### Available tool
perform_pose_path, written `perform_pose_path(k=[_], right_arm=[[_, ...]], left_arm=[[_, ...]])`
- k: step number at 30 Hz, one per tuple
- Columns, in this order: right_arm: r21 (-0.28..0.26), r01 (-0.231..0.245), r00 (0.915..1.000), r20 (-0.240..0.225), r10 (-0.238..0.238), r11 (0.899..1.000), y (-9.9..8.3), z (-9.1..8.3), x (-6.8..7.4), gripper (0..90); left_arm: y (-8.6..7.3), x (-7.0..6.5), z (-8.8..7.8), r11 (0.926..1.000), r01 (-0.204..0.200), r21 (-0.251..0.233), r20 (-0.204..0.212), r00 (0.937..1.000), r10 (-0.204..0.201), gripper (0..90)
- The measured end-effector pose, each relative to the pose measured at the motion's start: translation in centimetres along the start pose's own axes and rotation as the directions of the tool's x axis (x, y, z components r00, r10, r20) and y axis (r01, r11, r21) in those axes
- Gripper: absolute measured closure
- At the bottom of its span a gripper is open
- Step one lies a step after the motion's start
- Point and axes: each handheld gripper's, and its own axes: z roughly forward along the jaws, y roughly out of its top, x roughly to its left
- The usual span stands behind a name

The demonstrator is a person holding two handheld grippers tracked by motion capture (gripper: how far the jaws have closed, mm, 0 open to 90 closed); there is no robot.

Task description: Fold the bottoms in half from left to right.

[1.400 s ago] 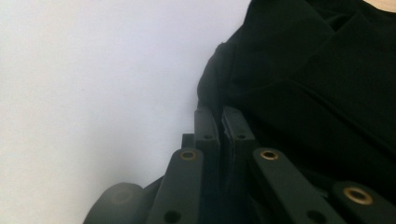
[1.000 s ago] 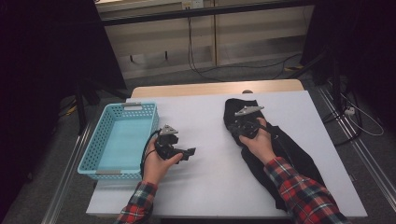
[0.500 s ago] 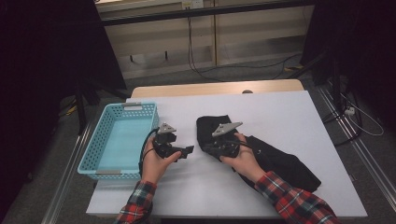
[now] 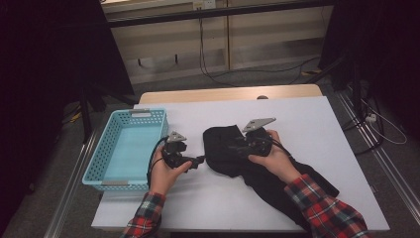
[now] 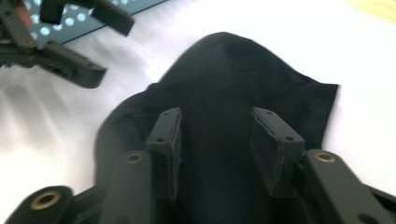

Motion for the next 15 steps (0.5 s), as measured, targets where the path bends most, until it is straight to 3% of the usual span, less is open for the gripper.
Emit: perform_pose_path(k=[2,5,6,8,9,10,12,13,15], right_arm=[[0.009,-0.005,0.9999,-0.010,0.005,1.000,-0.3,0.1,-0.4,59.4],[0.038,0.023,0.9992,-0.034,-0.021,0.999,-0.4,0.7,0.2,60.0],[0.057,0.051,0.9983,-0.032,-0.049,0.997,-0.3,1.2,0.9,60.2],[0.059,0.052,0.9984,-0.028,-0.050,0.997,-0.3,1.5,1.0,60.2],[0.063,0.068,0.9977,0.006,-0.068,0.996,-0.3,2.0,1.1,63.3],[0.063,0.068,0.9977,0.006,-0.068,0.996,-0.3,2.0,1.1,63.3],[0.065,0.064,0.9974,-0.038,-0.062,0.996,-0.4,2.6,1.1,65.4],[0.110,0.096,0.9954,-0.011,-0.095,0.989,-0.7,3.2,1.4,64.7],[0.121,0.080,0.9966,-0.030,-0.077,0.989,-0.9,3.8,1.3,66.2]], left_arm=[[0.0,-0.1,0.0,1.0000,0.002,-0.002,-0.005,1.0000,-0.002,11.1],[-0.1,0.0,-0.1,1.0000,0.001,-0.002,0.001,1.0000,-0.001,11.1],[-0.1,0.0,-0.1,1.0000,0.000,0.001,0.000,1.0000,0.000,11.1],[-0.2,0.0,-0.2,1.0000,0.002,0.005,-0.002,1.0000,-0.002,11.1],[-0.2,0.0,-0.2,1.0000,0.002,0.005,-0.001,1.0000,-0.002,11.0],[-0.2,0.1,-0.2,1.0000,-0.004,0.008,-0.001,1.0000,0.004,11.0],[-0.2,0.1,-0.3,1.0000,-0.001,0.003,-0.001,1.0000,0.001,11.1],[-0.2,0.1,-0.3,1.0000,0.000,0.003,0.000,1.0000,0.000,11.1],[-0.2,0.2,-0.4,1.0000,0.003,-0.001,-0.003,1.0000,-0.003,11.1]])
